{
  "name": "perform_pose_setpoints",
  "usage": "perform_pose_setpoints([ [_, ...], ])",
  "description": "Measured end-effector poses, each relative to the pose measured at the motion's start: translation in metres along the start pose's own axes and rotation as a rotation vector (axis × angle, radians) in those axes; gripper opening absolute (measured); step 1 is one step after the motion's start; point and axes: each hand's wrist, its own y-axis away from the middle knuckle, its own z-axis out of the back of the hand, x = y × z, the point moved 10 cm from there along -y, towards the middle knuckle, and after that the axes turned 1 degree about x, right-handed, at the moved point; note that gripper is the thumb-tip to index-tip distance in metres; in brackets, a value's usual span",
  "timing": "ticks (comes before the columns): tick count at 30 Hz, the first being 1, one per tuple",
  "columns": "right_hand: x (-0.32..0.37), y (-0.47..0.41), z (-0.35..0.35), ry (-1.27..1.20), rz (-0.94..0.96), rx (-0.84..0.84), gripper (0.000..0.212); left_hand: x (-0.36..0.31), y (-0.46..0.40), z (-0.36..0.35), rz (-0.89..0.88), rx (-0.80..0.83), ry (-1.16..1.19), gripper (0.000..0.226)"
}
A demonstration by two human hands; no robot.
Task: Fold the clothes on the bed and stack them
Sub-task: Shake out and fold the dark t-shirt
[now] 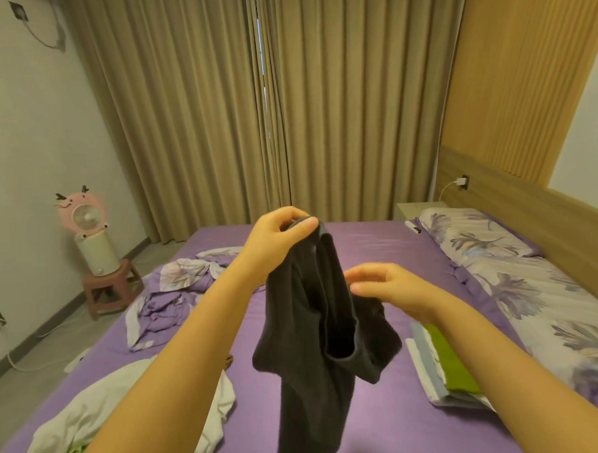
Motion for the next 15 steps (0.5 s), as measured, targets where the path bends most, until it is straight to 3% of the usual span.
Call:
perform_pose_setpoints([
  [3,-0.020,0.007,-0.028,0.102,-0.109,0.177,0.036,-0.007,-0.004,0.003,0.043,-0.023,0.158,0.008],
  [6,-0.024,0.014,-0.047,0.123,-0.138,0.239,0.039,-0.008,-0.008,0.005,0.094,-0.064,0.256,0.008],
  [8,-0.029,0.016,-0.058,0.175,-0.132,0.241,0.060,-0.007,-0.010,0.012,0.130,-0.115,0.283,0.011],
  [11,-0.038,0.008,-0.070,0.352,-0.088,0.114,0.096,-0.002,-0.011,0.025,0.193,-0.204,0.338,0.013],
  [13,-0.037,0.000,-0.072,0.366,-0.041,-0.030,0.085,0.001,-0.012,0.032,0.235,-0.247,0.375,0.011],
  [15,-0.026,-0.003,-0.065,0.360,0.009,-0.193,0.049,0.003,-0.012,0.038,0.272,-0.271,0.403,0.012],
])
